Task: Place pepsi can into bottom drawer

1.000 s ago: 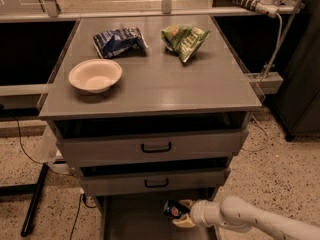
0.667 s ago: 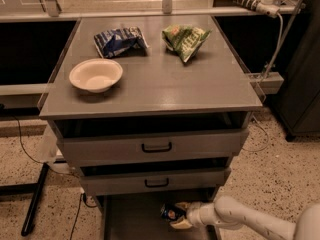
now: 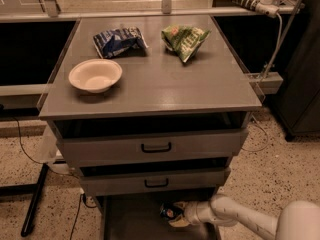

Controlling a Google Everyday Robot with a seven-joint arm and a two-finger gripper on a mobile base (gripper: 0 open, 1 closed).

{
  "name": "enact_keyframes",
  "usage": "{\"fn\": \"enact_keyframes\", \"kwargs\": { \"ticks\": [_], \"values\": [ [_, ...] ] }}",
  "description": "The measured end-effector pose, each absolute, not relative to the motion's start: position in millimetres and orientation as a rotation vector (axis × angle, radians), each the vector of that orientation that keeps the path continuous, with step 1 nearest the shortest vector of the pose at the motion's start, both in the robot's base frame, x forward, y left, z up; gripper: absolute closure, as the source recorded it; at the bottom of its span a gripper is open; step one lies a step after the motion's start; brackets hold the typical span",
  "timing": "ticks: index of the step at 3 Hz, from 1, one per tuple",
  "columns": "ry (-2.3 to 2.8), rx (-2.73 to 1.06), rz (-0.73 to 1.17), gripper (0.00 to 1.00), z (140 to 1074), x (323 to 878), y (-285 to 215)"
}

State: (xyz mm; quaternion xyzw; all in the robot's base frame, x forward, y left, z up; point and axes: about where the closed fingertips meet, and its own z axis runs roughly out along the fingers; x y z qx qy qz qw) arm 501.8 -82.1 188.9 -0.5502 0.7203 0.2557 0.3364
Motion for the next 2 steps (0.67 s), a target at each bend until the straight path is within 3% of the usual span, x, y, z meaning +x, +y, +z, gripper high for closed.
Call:
{"fn": "enact_keyframes", "kwargs": {
  "ticks": [2],
  "values": [
    [1.912,-1.459,0.673,1.0,155.8,501.1,-70.0]
  ]
}}
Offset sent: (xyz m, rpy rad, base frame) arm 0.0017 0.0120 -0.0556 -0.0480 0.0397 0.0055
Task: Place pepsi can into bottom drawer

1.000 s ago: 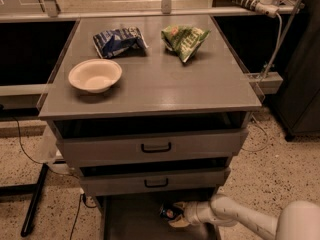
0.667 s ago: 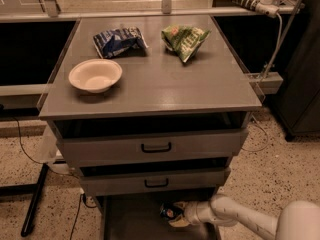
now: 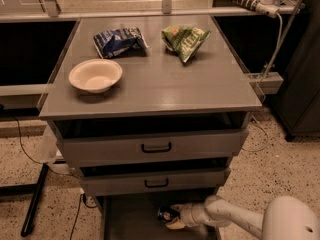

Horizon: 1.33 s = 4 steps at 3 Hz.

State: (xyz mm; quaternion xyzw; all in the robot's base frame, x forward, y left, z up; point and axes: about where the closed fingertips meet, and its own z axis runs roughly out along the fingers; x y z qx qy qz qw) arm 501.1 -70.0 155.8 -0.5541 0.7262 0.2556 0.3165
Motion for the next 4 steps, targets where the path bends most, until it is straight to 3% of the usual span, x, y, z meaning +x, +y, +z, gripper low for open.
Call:
{"fn": "enact_keyframes", "kwargs": {
  "ticks": [1,2,4],
  "values": [
    [1.921,-1.464,0.655,1.0,142.8,503.9,-67.6],
    [1.921,-1.463,0.654,0.82,142.6,503.9,-67.5],
    [1.921,-1.463,0.655,0.35,142.5,503.9,-67.4]
  ]
}}
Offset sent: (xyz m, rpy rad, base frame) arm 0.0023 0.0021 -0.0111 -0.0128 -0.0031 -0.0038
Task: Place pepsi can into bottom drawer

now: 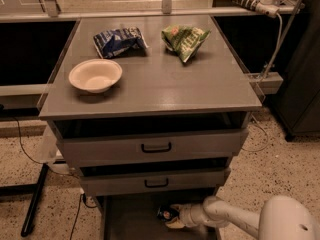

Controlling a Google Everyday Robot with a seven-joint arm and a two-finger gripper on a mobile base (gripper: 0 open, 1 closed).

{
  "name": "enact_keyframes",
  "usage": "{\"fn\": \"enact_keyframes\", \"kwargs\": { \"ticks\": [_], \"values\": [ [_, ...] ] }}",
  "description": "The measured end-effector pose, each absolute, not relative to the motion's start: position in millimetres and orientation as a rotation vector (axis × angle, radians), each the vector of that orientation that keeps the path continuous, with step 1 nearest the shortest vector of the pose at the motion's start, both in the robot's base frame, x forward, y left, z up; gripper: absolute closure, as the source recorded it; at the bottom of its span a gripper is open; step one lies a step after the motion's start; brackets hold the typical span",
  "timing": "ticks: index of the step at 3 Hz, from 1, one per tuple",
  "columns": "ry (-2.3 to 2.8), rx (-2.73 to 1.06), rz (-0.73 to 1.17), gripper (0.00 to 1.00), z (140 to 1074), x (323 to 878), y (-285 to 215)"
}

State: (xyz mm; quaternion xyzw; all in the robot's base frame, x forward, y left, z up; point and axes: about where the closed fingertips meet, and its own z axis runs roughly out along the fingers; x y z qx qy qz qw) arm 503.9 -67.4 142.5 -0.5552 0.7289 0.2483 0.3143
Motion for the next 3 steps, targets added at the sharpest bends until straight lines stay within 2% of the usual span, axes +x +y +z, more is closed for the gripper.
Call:
{"fn": "enact_keyframes", "kwargs": {
  "ticks": [1,2,3],
  "values": [
    [1.921,-1.463,0.655,0.12,142.5,503.8,-67.4],
    [1.921,-1.463,0.655,0.0,142.5,503.8,-67.3],
    [1.921,-1.464,0.655,0.0,142.5,503.8,-67.3]
  ]
}}
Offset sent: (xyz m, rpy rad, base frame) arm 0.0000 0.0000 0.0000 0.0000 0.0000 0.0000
